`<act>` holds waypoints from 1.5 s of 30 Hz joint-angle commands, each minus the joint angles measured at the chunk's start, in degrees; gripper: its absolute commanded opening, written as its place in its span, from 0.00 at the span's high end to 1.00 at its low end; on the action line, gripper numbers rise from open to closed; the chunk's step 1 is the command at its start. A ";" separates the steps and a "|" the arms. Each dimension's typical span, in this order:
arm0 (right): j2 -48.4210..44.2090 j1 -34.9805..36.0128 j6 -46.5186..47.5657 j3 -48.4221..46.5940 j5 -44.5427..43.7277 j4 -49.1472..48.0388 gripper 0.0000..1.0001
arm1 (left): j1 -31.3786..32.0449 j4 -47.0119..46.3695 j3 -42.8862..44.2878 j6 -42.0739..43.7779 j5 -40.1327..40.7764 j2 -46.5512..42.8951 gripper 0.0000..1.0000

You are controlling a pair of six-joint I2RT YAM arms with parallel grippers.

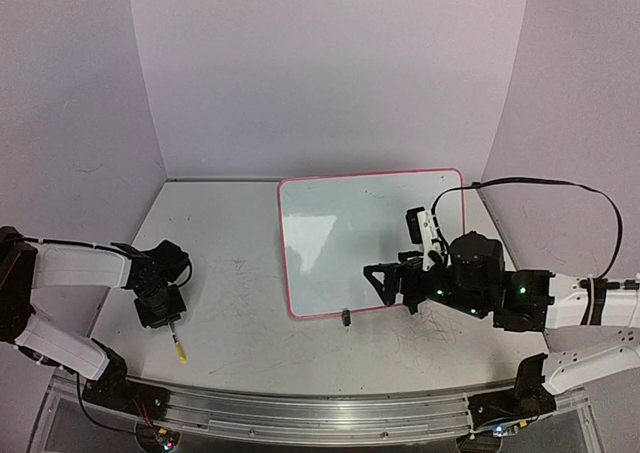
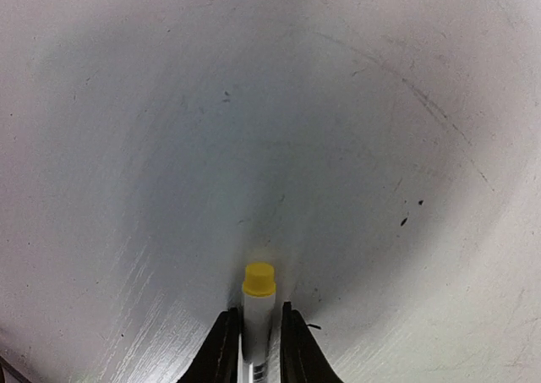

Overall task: Write a sentence on the whiteboard
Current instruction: Pick up the whiteboard marker from the corner of the board, then pass from the left arm to the right

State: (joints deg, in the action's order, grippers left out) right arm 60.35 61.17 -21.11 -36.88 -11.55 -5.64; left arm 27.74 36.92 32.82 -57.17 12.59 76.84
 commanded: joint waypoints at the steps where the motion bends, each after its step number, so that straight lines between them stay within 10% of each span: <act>1: 1.71 0.21 -1.39 -0.66 -3.06 -4.62 0.04 | 1.15 -0.51 1.70 0.71 -4.20 1.77 0.84; 27: 15.52 0.14 -4.23 -16.57 5.10 -3.96 0.02 | 2.50 -2.32 23.77 19.94 -10.33 -14.29 1.00; 37: 17.95 -5.24 -7.32 -23.45 28.55 -4.69 0.03 | 6.00 -20.99 25.29 28.91 -28.83 -20.27 1.00; 45: 21.84 -6.98 -9.53 -27.06 45.80 -9.27 0.23 | 9.16 -31.35 28.65 31.77 -39.27 -14.25 1.00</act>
State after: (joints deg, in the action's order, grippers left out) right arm 79.84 54.04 -29.22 -60.30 22.69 -10.93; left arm 35.00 15.24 57.45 -28.25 -19.52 59.51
